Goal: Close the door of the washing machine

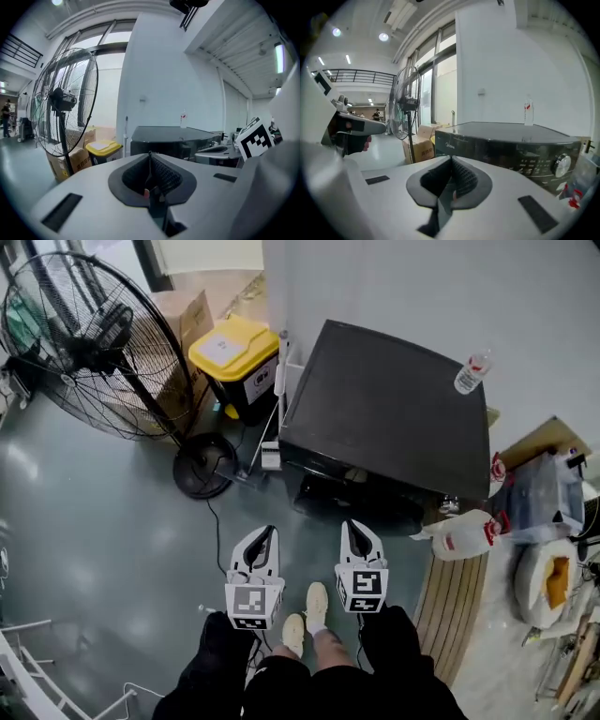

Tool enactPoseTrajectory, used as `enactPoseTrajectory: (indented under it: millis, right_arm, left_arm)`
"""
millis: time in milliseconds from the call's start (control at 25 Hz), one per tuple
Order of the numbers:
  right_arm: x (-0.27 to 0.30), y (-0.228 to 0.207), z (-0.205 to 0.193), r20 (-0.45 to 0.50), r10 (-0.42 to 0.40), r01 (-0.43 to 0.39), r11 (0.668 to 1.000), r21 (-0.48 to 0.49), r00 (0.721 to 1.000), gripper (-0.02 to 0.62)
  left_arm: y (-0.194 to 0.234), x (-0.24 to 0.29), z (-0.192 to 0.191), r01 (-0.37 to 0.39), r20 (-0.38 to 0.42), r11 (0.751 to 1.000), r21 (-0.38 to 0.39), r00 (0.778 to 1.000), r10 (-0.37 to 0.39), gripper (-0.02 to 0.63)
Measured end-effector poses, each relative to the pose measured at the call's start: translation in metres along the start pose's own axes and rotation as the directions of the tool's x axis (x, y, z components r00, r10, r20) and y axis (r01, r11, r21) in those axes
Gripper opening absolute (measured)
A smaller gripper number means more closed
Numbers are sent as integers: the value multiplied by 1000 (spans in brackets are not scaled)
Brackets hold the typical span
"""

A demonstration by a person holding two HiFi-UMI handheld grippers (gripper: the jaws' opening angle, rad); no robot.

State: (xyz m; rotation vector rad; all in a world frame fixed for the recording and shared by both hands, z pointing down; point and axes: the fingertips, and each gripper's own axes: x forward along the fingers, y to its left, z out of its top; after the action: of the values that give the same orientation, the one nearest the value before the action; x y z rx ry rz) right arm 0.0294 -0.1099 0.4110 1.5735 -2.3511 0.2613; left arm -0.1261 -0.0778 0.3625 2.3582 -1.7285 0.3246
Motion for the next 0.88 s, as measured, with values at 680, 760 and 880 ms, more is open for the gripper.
enactPoseTrajectory:
  millis: [680, 760, 880]
  right_arm:
    - [-228, -23, 131, 178, -183, 180, 983, 36, 967, 17]
    - [-249, -25, 139, 190, -201, 198, 980, 35, 961, 17]
    - [-278, -32, 143, 202, -234, 232, 972, 34, 951, 17]
  left_arm:
    - [-113, -125, 145, 216, 135, 966, 143, 962, -235, 31]
    - [-123, -132, 155, 231, 137, 960, 158, 958, -253, 31]
    - [-139, -142, 167, 257, 144, 951, 174, 948, -283, 31]
